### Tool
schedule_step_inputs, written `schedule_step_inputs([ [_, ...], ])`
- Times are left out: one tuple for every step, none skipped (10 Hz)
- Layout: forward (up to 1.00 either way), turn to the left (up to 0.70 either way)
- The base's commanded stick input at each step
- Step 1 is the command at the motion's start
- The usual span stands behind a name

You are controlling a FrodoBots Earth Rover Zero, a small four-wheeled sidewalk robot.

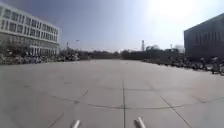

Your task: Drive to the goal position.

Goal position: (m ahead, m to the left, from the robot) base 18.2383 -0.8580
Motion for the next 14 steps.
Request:
schedule_step_inputs([
  [0.70, 0.00],
  [0.70, 0.00],
  [0.70, 0.00],
  [0.70, 0.00],
  [0.70, 0.00],
  [0.70, 0.00],
  [0.70, 0.00],
  [0.70, 0.00],
  [0.70, 0.00],
  [0.70, 0.00],
  [0.70, 0.00],
  [0.70, 0.00],
  [0.70, 0.00],
  [0.70, 0.00],
])
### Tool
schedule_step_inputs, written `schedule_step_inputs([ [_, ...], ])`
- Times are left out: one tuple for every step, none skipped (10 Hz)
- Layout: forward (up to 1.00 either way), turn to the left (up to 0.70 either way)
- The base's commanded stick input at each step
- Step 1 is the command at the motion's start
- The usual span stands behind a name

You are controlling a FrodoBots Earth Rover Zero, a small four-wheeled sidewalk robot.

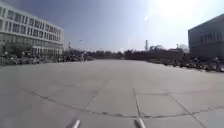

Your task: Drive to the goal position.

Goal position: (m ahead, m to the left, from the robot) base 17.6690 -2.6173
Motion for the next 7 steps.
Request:
schedule_step_inputs([
  [0.70, 0.00],
  [0.70, 0.00],
  [0.70, 0.00],
  [0.70, 0.00],
  [0.70, 0.00],
  [0.70, -0.05],
  [0.70, -0.18],
])
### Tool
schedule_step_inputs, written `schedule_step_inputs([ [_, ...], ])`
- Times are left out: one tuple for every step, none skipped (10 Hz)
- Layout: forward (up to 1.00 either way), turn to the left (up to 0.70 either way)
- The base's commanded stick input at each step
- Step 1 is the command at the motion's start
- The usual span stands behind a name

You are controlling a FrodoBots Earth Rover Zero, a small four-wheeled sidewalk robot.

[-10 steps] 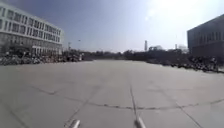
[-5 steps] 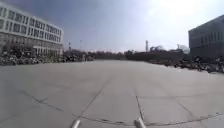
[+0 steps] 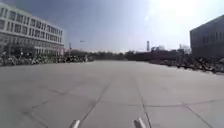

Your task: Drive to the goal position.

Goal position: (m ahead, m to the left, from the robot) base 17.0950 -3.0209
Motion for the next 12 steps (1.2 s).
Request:
schedule_step_inputs([
  [0.70, -0.31],
  [0.70, -0.24],
  [0.70, -0.09],
  [0.70, -0.03],
  [0.70, 0.00],
  [0.70, 0.00],
  [0.70, 0.00],
  [0.70, 0.00],
  [0.70, 0.00],
  [0.70, 0.00],
  [0.70, 0.00],
  [0.70, 0.00],
])
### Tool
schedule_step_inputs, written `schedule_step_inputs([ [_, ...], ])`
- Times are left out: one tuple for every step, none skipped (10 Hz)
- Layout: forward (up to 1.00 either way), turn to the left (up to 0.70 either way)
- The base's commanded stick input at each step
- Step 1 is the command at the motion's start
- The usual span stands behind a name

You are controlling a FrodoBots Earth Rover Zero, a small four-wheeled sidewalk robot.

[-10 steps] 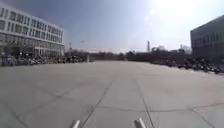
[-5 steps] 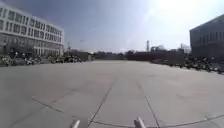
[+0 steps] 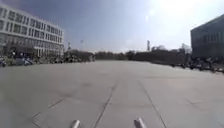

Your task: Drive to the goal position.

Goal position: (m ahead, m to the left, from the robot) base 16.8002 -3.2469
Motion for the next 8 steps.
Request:
schedule_step_inputs([
  [0.70, 0.00],
  [0.70, 0.00],
  [0.70, 0.00],
  [0.70, 0.00],
  [0.70, 0.00],
  [0.70, 0.00],
  [0.70, 0.00],
  [0.70, 0.00],
])
